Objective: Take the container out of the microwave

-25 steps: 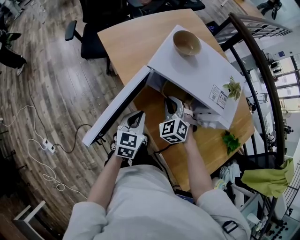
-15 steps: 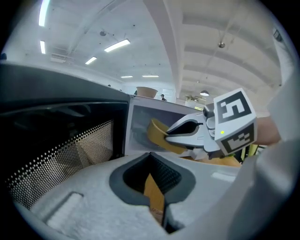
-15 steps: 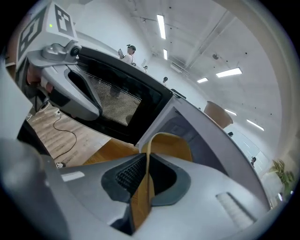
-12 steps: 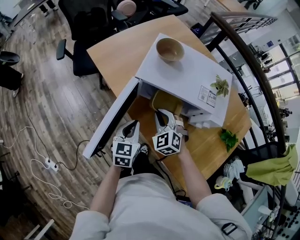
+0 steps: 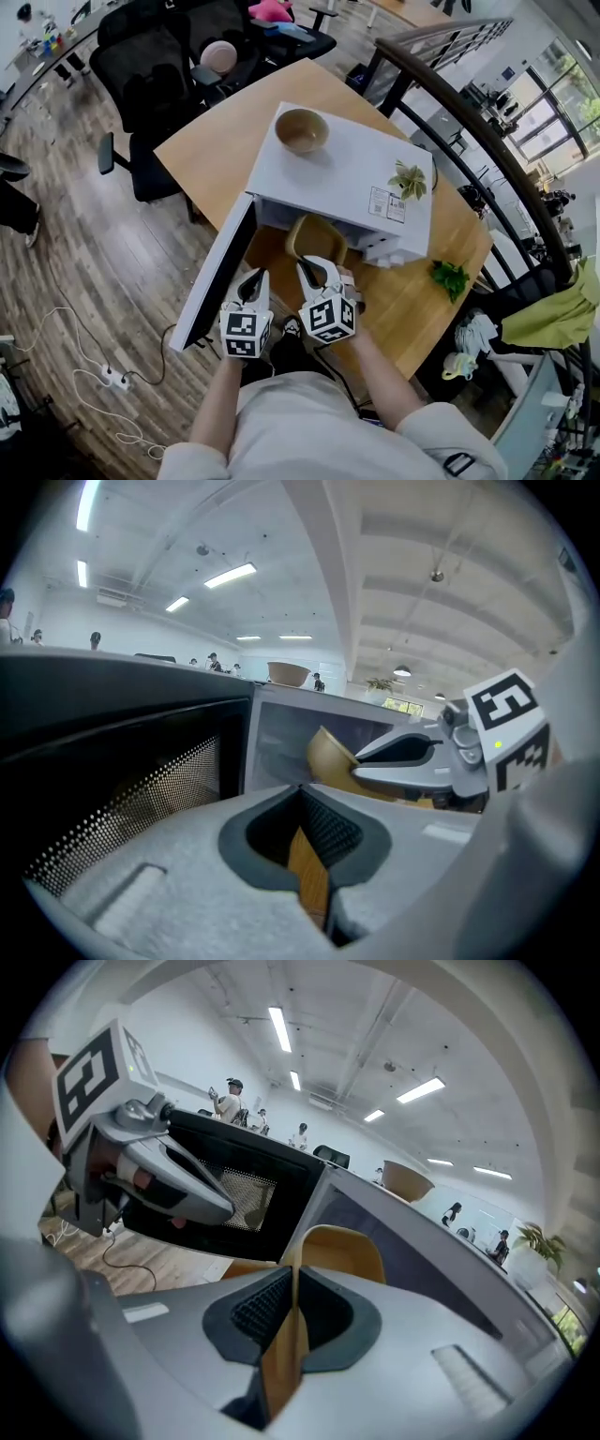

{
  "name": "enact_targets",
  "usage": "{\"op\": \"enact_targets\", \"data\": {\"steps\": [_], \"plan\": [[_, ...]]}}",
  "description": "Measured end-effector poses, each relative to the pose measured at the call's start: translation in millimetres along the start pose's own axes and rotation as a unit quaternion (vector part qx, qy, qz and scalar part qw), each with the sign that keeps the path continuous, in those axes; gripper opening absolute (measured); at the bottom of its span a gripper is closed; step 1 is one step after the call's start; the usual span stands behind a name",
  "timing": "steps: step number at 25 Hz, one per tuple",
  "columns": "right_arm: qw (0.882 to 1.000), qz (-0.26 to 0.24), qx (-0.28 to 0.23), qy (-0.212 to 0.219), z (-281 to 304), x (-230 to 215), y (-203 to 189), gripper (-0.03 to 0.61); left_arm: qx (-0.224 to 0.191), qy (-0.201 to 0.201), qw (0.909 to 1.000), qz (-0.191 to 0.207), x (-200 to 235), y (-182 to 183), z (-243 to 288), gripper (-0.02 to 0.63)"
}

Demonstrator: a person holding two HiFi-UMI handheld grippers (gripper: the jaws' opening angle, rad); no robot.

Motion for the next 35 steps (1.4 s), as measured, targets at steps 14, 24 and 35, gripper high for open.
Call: {"op": "enact_targets", "data": {"steps": [14, 24, 35], "plan": [[0.993, 0.108, -0.028, -0.042, -40, 6, -1, 0.035, 0.002, -0.034, 0.9993, 0.013, -9, 11, -5, 0.003], [0.981, 0.172, -0.047, -0.074, -64, 17, 0, 0.035, 0.000, -0.075, 0.9969, 0.026, -25, 19, -10, 0.003], [0.963, 0.231, -0.069, -0.124, -86, 27, 2, 0.035, -0.015, -0.109, 0.9930, 0.041, -32, 33, -20, 0.003]]}}
Point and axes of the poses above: the fingertips, and each gripper's own axes: z forward along the fingers, x to its left, y out of its top, the point moved 8 cm from there along -z, backward along the fingers, and after that the axes turned 4 degrees about -z, right-handed, at the moved point
